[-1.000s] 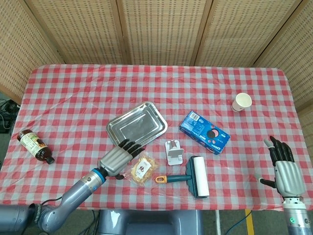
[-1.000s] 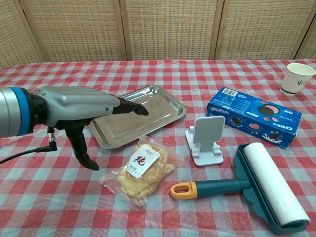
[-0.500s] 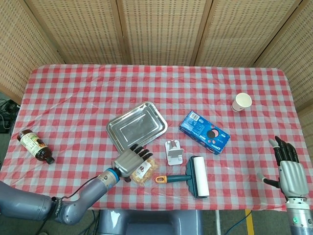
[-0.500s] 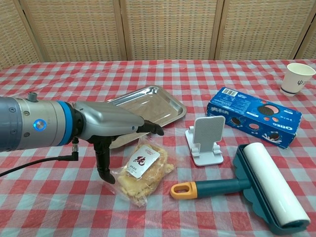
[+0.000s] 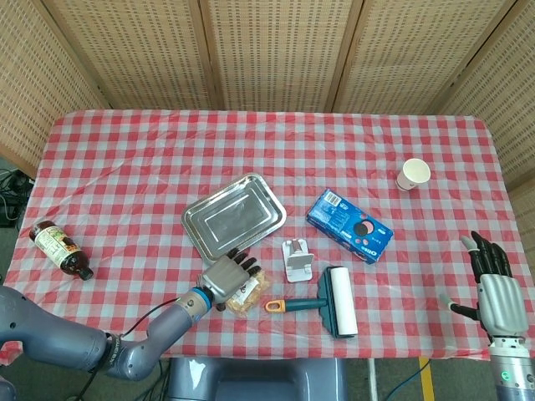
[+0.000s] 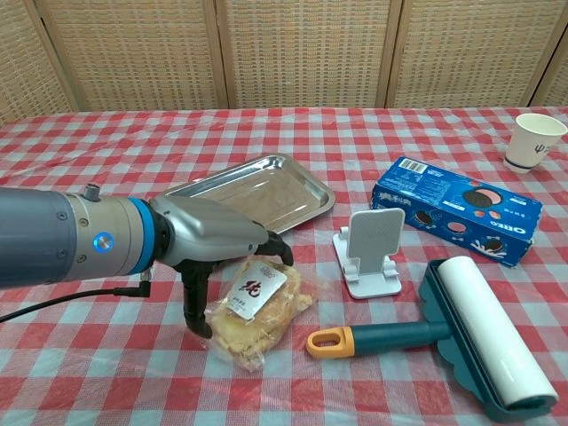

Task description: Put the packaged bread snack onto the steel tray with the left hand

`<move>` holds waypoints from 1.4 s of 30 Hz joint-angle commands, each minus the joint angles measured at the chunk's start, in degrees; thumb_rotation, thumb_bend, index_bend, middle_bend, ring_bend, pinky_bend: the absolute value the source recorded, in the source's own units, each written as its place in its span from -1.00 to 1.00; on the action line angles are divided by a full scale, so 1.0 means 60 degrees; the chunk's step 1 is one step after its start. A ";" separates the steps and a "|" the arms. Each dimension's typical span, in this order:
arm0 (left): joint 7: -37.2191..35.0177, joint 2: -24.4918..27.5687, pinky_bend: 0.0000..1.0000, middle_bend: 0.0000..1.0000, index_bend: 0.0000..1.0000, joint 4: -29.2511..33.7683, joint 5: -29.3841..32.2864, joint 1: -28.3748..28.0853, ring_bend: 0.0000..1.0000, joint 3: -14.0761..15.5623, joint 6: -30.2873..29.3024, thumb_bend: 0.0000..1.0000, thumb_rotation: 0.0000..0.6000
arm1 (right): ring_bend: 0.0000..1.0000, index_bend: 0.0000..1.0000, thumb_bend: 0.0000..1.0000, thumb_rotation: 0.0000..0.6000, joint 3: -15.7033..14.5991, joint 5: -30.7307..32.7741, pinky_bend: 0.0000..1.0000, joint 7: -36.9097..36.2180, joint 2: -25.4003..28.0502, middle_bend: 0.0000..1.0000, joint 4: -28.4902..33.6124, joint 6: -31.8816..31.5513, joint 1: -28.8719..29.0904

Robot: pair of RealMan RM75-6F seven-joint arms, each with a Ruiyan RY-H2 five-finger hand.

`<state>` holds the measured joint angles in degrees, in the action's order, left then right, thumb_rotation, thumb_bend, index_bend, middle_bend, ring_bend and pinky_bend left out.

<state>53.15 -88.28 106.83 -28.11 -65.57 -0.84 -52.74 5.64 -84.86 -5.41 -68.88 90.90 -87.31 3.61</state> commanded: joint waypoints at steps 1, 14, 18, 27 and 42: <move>-0.0028 -0.0126 -0.65 -0.83 -0.47 -0.0090 -0.0176 -0.0015 -0.88 0.0164 -0.0204 -0.52 1.00 | -1.00 -0.91 -0.84 1.00 0.0007 -0.0002 -1.00 -0.0032 -0.0002 -1.00 -0.0005 -0.0011 -0.0005; -0.0556 -0.0022 -0.55 -0.66 -0.25 0.0021 -0.1550 0.0394 -0.73 0.0423 -0.1022 -0.46 1.00 | -1.00 -0.91 -0.84 1.00 0.0025 -0.0061 -1.00 -0.0104 -0.0029 -1.00 -0.0035 -0.0094 -0.0027; -0.0843 0.0355 -0.56 -0.66 -0.25 0.0220 -0.1727 0.0486 -0.73 0.0237 -0.1161 -0.46 1.00 | -1.00 -0.90 -0.84 1.00 0.0028 -0.0075 -1.00 -0.0082 -0.0034 -1.00 -0.0040 -0.0105 -0.0026; -0.1803 0.1854 -0.56 -0.66 -0.23 0.0366 -0.1958 0.0708 -0.73 -0.0377 -0.1145 -0.46 1.00 | -1.00 -0.90 -0.84 1.00 0.0012 -0.0117 -1.00 -0.0088 -0.0018 -1.00 -0.0019 -0.0106 -0.0027; -0.3343 0.1454 -0.56 -0.66 -0.21 -0.3501 -0.2016 0.0331 -0.73 -0.0775 0.1278 -0.47 1.00 | -1.00 -0.90 -0.84 1.00 -0.0008 -0.0093 -1.00 0.0198 -0.0084 -1.00 -0.0078 0.0038 0.0047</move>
<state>34.87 -77.52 89.00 -39.50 -62.91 -5.13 -47.42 5.60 -85.46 -4.24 -69.41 90.39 -87.14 3.89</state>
